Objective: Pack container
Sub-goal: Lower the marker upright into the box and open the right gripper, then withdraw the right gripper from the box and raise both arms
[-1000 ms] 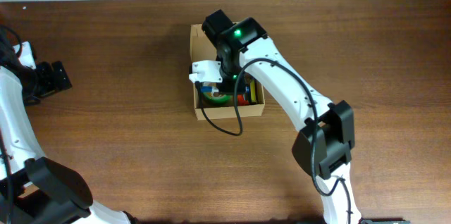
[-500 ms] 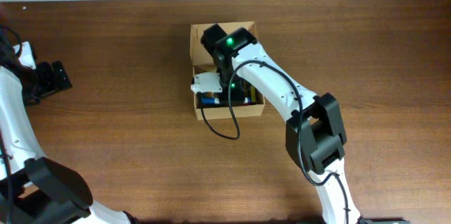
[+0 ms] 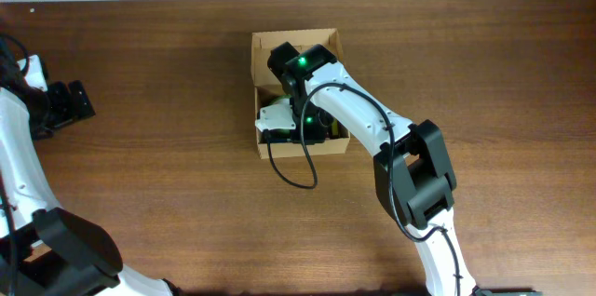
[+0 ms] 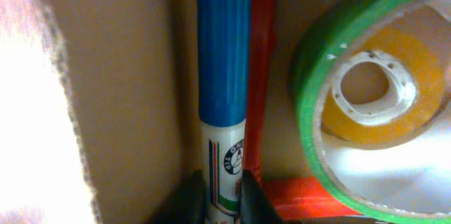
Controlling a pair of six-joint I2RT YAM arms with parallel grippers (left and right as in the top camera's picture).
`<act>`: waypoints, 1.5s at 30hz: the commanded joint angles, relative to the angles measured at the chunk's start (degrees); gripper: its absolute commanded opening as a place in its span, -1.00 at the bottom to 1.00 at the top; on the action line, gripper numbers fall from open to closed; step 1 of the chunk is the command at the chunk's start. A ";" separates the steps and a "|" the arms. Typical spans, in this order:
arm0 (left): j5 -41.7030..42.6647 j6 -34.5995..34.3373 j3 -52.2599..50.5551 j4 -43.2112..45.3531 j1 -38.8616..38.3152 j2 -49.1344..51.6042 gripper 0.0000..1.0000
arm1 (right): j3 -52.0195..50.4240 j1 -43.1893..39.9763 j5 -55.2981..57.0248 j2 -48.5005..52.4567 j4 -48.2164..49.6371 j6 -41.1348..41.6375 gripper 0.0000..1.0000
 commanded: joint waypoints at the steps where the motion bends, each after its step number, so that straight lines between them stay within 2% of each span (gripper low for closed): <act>1: 0.44 1.11 -0.17 0.09 0.39 0.52 0.99 | -0.31 -0.04 -1.42 0.42 0.13 1.31 -0.52; 7: 0.42 1.11 -0.17 0.09 0.39 0.52 0.99 | -0.31 -0.07 -1.40 0.42 0.17 2.62 -0.36; 13: 0.44 1.14 -0.17 0.09 0.39 0.52 0.99 | -0.26 -0.35 -0.92 0.31 0.85 2.64 -0.32; 19: 0.42 1.11 -0.17 0.09 0.39 0.52 0.99 | 0.52 -2.10 0.17 -3.13 1.07 3.41 -0.21; 31: 0.42 1.14 -0.17 0.09 0.39 0.52 0.99 | 2.62 -4.33 1.18 -10.95 1.36 5.88 -0.17; 33: 0.44 1.14 -0.17 0.09 0.39 0.52 0.99 | 2.73 -4.31 1.20 -12.52 2.69 8.37 -0.19; 35: 0.44 1.11 -0.17 0.09 0.39 0.52 0.99 | 3.23 -4.42 1.18 -14.01 4.94 12.76 -0.31; 40: 0.44 1.11 -0.17 0.09 0.39 0.52 0.99 | 8.04 -6.14 1.25 -17.44 7.69 28.89 -0.63; 45: 0.44 1.14 -0.17 0.09 0.39 0.52 0.99 | 14.67 -9.90 1.27 -19.63 6.73 42.34 -0.78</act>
